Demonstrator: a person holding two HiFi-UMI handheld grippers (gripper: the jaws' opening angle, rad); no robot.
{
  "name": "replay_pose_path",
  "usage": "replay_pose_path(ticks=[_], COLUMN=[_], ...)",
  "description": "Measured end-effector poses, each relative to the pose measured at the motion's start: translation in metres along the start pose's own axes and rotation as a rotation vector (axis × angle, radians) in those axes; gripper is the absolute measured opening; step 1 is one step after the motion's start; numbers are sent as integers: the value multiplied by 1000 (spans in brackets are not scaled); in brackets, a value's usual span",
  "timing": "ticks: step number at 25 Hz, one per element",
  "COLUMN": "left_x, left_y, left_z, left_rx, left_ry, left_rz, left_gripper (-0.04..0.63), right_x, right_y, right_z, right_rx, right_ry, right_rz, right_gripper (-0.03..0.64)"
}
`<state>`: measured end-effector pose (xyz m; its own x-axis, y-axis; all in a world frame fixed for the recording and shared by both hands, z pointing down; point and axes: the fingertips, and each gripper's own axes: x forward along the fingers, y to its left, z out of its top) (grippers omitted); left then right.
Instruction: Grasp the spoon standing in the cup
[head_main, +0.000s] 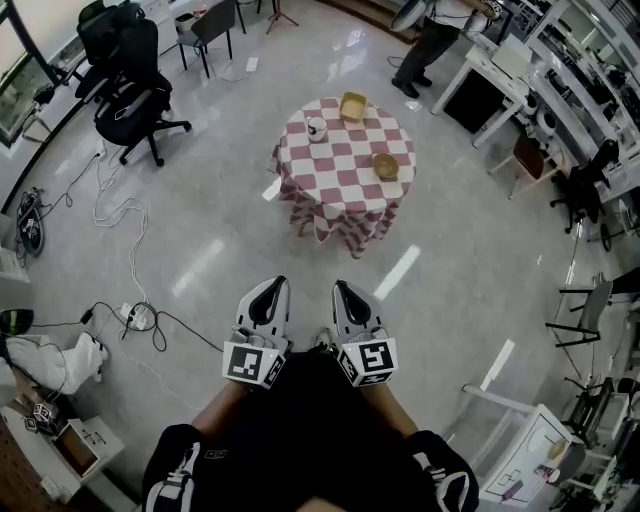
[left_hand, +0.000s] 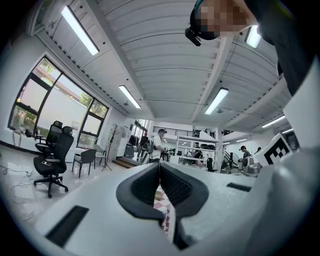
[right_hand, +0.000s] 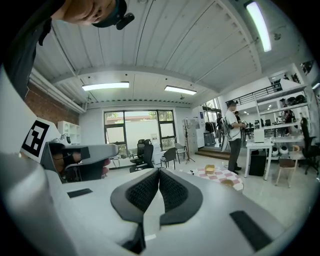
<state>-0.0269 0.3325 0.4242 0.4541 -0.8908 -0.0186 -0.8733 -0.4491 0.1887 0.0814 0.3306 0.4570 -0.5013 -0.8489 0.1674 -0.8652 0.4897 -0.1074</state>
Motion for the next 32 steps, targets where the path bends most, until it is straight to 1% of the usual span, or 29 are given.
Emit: replay_pose_path(ticks=[6,11,17,22,25,29,32], left_x=[-18,-32,-33,-10,12,61,105], left_y=[24,48,67,96,115,145,161], left_z=[0,-11,-22,-26,-24,-16,-8], left_rx=[-10,-22,-48,-48,-41,-29,-33], left_ry=[0,20,33,40,40,31,32], left_rz=[-9,-19,-17,17,34,46,36], left_gripper=[11,11,11,11,11,11,11], right_x=[14,32,56,96,125,174,208], right_y=[25,51,64,52,41,17,-9], right_z=[-3,-7,-14,-16,-12,2,18], right_rx=[-2,-13,-29,-22,-23,-34,-39], right_ry=[2,-11,8,10,8,-4,-8], right_rz=[-12,-22,2,11,25,34,33], right_gripper=[28,28,28,28,28,28,28])
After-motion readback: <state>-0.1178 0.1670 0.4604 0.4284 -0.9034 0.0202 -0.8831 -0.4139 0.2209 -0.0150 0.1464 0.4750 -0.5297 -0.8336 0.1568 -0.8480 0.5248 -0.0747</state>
